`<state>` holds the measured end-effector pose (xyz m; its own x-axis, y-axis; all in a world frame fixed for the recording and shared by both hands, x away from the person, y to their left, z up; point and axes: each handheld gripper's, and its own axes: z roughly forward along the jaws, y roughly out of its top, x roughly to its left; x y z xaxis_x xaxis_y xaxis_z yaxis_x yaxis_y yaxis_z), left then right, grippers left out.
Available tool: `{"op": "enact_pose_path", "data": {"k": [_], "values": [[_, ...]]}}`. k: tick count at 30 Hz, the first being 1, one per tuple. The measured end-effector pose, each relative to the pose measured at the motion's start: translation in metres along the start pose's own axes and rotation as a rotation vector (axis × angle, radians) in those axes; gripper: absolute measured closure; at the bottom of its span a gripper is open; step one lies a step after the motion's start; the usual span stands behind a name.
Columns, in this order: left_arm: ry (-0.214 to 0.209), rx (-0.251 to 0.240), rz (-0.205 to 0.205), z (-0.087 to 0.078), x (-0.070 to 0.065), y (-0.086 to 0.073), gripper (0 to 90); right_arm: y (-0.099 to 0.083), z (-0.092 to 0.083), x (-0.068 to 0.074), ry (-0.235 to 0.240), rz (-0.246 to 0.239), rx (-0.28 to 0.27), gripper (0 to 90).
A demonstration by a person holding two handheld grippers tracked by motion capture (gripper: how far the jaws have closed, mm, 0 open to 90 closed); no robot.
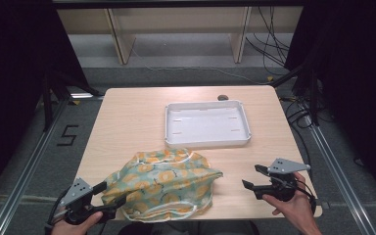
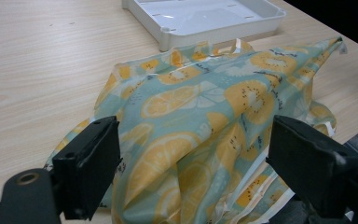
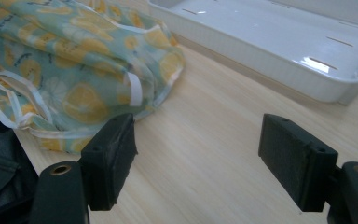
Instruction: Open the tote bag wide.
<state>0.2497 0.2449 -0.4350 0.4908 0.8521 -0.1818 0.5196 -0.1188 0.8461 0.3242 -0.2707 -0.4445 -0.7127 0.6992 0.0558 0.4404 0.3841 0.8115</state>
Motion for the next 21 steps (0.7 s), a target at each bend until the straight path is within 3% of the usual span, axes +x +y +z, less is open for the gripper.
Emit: {"op": "enact_pose_path", "data": {"k": [3,6,7,12,14,21], "values": [[-0.006,0.003,0.018,-0.001,-0.001,0.001,16.2,0.007,0.008,0.007,0.036,-0.014,0.002,28.2],[0.000,0.002,0.040,-0.005,-0.003,0.004,16.2,0.016,0.017,0.011,0.063,-0.083,-0.009,28.3],[-0.007,0.000,0.038,-0.006,-0.003,0.005,16.2,0.022,0.023,0.017,0.095,-0.087,0.005,28.2],[-0.007,-0.007,0.046,-0.013,-0.004,0.007,16.2,0.032,0.039,0.026,0.132,-0.144,0.018,28.3],[-0.004,0.001,0.050,-0.013,-0.002,0.007,16.2,0.038,0.053,0.029,0.153,-0.184,0.055,28.3],[-0.005,0.009,0.050,-0.014,0.001,0.006,16.2,0.045,0.075,0.034,0.179,-0.230,0.098,34.8]]}}
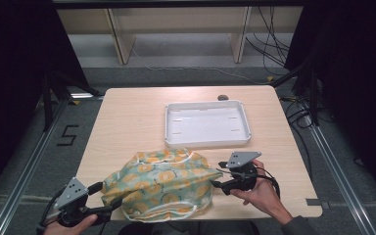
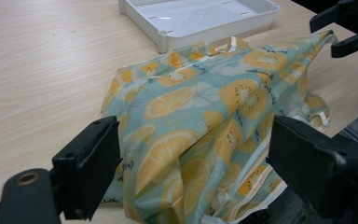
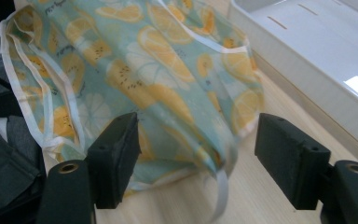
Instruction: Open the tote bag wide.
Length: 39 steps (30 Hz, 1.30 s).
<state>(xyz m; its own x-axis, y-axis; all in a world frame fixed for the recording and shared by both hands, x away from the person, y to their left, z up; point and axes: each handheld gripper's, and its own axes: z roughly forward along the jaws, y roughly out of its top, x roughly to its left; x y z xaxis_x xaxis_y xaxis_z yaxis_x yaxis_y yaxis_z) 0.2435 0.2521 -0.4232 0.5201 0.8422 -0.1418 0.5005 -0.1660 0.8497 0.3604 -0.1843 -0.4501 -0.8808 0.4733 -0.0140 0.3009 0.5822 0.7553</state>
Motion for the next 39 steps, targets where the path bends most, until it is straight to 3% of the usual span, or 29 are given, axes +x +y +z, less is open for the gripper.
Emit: {"op": "enact_pose_path", "data": {"k": [2,5,8,10,11,12,17,18,21,23,31,33,39], "values": [[0.004,0.005,0.007,0.000,0.001,0.000,16.2,0.003,0.006,-0.001,0.041,-0.053,0.016,43.3],[0.016,0.013,0.000,0.001,0.004,-0.002,16.2,0.005,0.011,0.003,0.013,-0.076,0.065,50.7],[0.011,0.013,-0.013,0.001,0.006,-0.003,16.3,0.007,0.017,0.002,0.019,-0.099,0.080,57.2],[0.005,0.012,-0.011,0.002,0.006,-0.004,16.2,0.007,0.019,0.002,0.023,-0.092,0.067,68.7],[0.009,0.015,-0.001,0.003,0.006,-0.004,16.2,0.008,0.018,0.001,0.019,-0.106,0.085,83.4],[0.009,0.015,-0.001,0.003,0.006,-0.004,16.2,0.007,0.018,0.002,0.020,-0.100,0.075,88.0],[0.009,0.022,-0.007,0.004,0.006,-0.005,16.2,0.006,0.013,0.000,0.026,-0.122,0.083,90.0],[0.004,0.011,-0.009,0.005,0.005,-0.005,16.2,0.004,0.008,-0.001,0.014,-0.096,0.090,90.0],[0.003,0.021,-0.002,0.005,0.005,-0.004,16.2,0.002,0.001,-0.005,0.004,-0.096,0.087,90.0],[-0.024,0.023,-0.018,0.006,0.005,-0.005,16.2,-0.003,-0.013,-0.010,-0.012,-0.068,0.095,90.0],[-0.014,0.035,-0.002,0.009,0.004,-0.005,16.2,-0.025,-0.048,-0.023,-0.083,0.015,0.109,90.0],[-0.018,0.030,-0.013,0.009,0.004,-0.005,16.2,-0.027,-0.050,-0.024,-0.093,0.026,0.091,90.0],[-0.054,0.025,0.007,0.011,0.000,-0.003,16.8,-0.044,-0.068,-0.031,-0.138,0.071,0.092,90.0]]}}
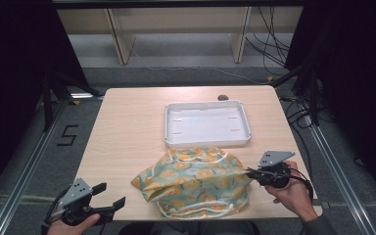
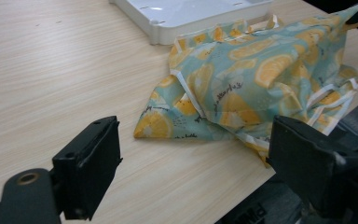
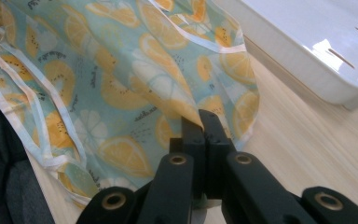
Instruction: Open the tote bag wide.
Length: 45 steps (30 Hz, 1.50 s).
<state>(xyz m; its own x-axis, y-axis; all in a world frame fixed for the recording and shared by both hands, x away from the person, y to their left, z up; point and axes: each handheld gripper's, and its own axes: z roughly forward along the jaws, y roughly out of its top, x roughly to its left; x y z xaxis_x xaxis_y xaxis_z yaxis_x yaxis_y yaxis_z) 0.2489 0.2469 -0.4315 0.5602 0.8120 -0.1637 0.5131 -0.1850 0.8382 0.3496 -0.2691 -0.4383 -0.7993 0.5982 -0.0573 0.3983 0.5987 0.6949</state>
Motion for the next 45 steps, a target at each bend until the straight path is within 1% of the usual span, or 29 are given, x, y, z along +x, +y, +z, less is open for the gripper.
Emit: {"op": "enact_pose_path", "data": {"k": [1,4,6,7,9,11,12,13,14,15,17,19,23,24,25,26,28,29,30,32,33,36,37,39,41,42,43,44,45], "values": [[-0.010,-0.002,0.000,0.001,-0.002,0.001,17.3,-0.003,-0.003,0.001,0.000,0.034,0.008,90.0],[-0.039,0.001,0.043,0.005,-0.010,0.002,19.2,-0.010,-0.008,-0.002,-0.020,0.043,0.011,90.0],[-0.062,0.003,0.043,0.007,-0.016,0.004,21.4,-0.014,-0.012,-0.004,-0.030,0.057,0.003,90.0],[-0.100,-0.014,0.036,0.010,-0.019,0.005,22.8,-0.016,-0.015,-0.006,-0.029,0.044,0.018,90.0],[-0.150,-0.024,0.026,0.015,-0.025,0.008,27.6,-0.020,-0.017,-0.005,-0.034,0.077,-0.001,90.0],[-0.176,-0.014,0.079,0.022,-0.033,0.011,29.8,-0.023,-0.019,-0.006,-0.022,0.073,0.016,88.9],[-0.181,-0.010,0.088,0.025,-0.036,0.012,30.7,-0.023,-0.019,-0.004,-0.016,0.096,0.017,84.4],[-0.185,-0.004,0.108,0.028,-0.040,0.013,32.2,-0.024,-0.017,-0.003,-0.032,0.103,-0.016,77.9],[-0.187,-0.001,0.125,0.031,-0.044,0.014,33.6,-0.024,-0.016,-0.003,-0.044,0.089,-0.026,70.8],[-0.192,0.001,0.128,0.035,-0.048,0.015,34.6,-0.021,-0.019,-0.004,-0.026,0.088,-0.004,65.1],[-0.227,0.003,0.131,0.041,-0.055,0.018,38.5,-0.017,-0.020,-0.002,-0.045,0.097,-0.052,55.2],[-0.255,-0.003,0.120,0.047,-0.064,0.022,42.0,-0.011,-0.023,0.003,-0.025,0.109,-0.071,52.2],[-0.293,0.028,0.194,0.064,-0.080,0.028,45.2,-0.002,-0.022,0.011,0.011,0.066,-0.123,47.6],[-0.280,0.042,0.190,0.068,-0.085,0.028,45.0,0.000,-0.021,0.013,0.011,0.056,-0.133,47.4],[-0.274,0.057,0.214,0.072,-0.087,0.029,43.6,0.003,-0.018,0.016,0.043,0.035,-0.146,47.0],[-0.264,0.070,0.202,0.076,-0.091,0.029,43.6,0.003,-0.018,0.016,0.043,0.035,-0.146,47.0],[-0.276,0.082,0.227,0.084,-0.095,0.029,43.9,0.005,-0.018,0.019,0.047,0.032,-0.147,46.3],[-0.264,0.090,0.207,0.087,-0.099,0.029,43.8,0.006,-0.016,0.021,0.050,0.039,-0.154,46.3],[-0.254,0.110,0.249,0.090,-0.099,0.030,43.5,0.006,-0.016,0.021,0.056,0.030,-0.148,46.2],[-0.226,0.130,0.267,0.096,-0.102,0.032,42.1,0.005,-0.014,0.023,0.067,0.042,-0.139,46.2],[-0.207,0.147,0.287,0.099,-0.102,0.033,40.9,0.005,-0.012,0.022,0.071,0.026,-0.141,46.2],[-0.168,0.166,0.299,0.108,-0.101,0.033,41.1,0.003,-0.012,0.022,0.062,0.050,-0.141,46.0],[-0.164,0.171,0.314,0.111,-0.100,0.034,41.3,0.003,-0.013,0.021,0.066,0.038,-0.141,45.7],[-0.162,0.180,0.312,0.117,-0.100,0.035,41.6,0.003,-0.013,0.023,0.064,0.059,-0.135,45.6],[-0.163,0.200,0.326,0.125,-0.099,0.036,42.7,0.002,-0.013,0.023,0.061,0.043,-0.140,45.5],[-0.166,0.199,0.316,0.130,-0.099,0.036,43.5,0.002,-0.013,0.023,0.062,0.038,-0.140,45.4],[-0.169,0.200,0.313,0.131,-0.099,0.036,45.7,0.001,-0.012,0.024,0.065,0.036,-0.141,45.3],[-0.178,0.211,0.322,0.133,-0.098,0.037,49.4,0.001,-0.013,0.027,0.063,0.066,-0.134,45.4],[-0.182,0.205,0.323,0.134,-0.096,0.037,53.2,0.001,-0.013,0.026,0.063,0.062,-0.132,45.3]]}}
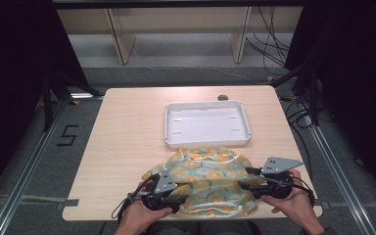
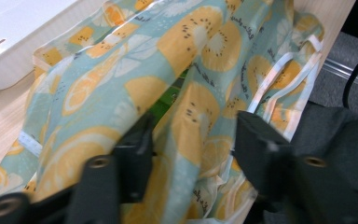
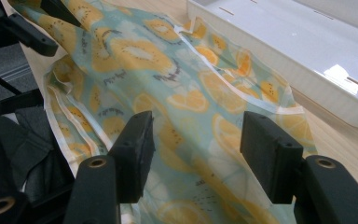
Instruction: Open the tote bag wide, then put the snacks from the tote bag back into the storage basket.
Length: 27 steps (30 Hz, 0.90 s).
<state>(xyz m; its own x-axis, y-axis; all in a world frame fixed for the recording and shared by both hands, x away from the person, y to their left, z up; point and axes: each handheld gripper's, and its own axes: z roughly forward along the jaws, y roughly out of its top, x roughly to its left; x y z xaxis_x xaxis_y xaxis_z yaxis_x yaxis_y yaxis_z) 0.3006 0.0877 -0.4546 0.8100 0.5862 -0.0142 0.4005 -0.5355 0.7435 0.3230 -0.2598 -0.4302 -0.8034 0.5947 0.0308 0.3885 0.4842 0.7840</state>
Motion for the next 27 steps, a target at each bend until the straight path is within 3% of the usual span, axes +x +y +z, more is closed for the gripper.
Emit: {"op": "enact_pose_path", "data": {"k": [1,2,6,7,13,14,15,18,19,20,21,23,24,25,27], "values": [[0.013,0.003,0.008,-0.001,0.001,0.000,65.1,0.000,0.000,-0.001,-0.003,-0.019,0.001,45.2],[0.011,0.005,0.032,-0.002,0.003,0.000,65.1,0.000,0.000,-0.001,-0.003,-0.019,0.001,45.2],[-0.007,-0.012,0.006,-0.003,0.006,-0.003,80.9,0.001,0.004,0.001,0.005,-0.020,0.004,44.8],[-0.007,-0.006,0.026,-0.002,0.009,-0.003,83.5,0.001,0.005,0.000,0.007,-0.035,0.004,44.8],[-0.013,0.006,0.036,-0.002,0.009,-0.004,88.0,0.011,0.017,0.000,0.036,-0.060,0.009,45.4],[-0.027,-0.004,0.022,-0.001,0.008,-0.004,88.6,0.014,0.019,0.001,0.042,-0.064,0.006,46.0],[-0.030,-0.001,0.042,-0.001,0.008,-0.004,89.0,0.016,0.021,0.001,0.045,-0.067,0.010,46.8],[-0.050,0.003,0.018,-0.002,0.006,-0.006,89.1,0.021,0.030,0.007,0.060,-0.107,0.012,48.4],[-0.045,0.004,0.023,-0.003,0.005,-0.005,89.1,0.024,0.037,0.011,0.088,-0.130,0.023,49.7],[-0.043,0.007,0.049,-0.004,0.006,-0.004,89.1,0.026,0.040,0.014,0.086,-0.133,0.028,50.7],[-0.045,0.008,0.022,-0.004,0.005,-0.005,89.1,0.026,0.040,0.014,0.086,-0.133,0.028,50.7],[-0.034,0.007,0.034,-0.005,0.005,-0.004,89.4,0.029,0.046,0.016,0.110,-0.171,0.032,55.2],[-0.046,0.012,0.017,-0.004,0.005,-0.005,89.4,0.031,0.048,0.017,0.106,-0.175,0.040,59.4],[-0.038,0.016,0.043,-0.005,0.006,-0.005,89.5,0.032,0.050,0.017,0.105,-0.190,0.050,68.8],[-0.037,0.025,0.038,-0.004,0.005,-0.005,89.5,0.036,0.053,0.016,0.091,-0.225,0.071,83.3]]}}
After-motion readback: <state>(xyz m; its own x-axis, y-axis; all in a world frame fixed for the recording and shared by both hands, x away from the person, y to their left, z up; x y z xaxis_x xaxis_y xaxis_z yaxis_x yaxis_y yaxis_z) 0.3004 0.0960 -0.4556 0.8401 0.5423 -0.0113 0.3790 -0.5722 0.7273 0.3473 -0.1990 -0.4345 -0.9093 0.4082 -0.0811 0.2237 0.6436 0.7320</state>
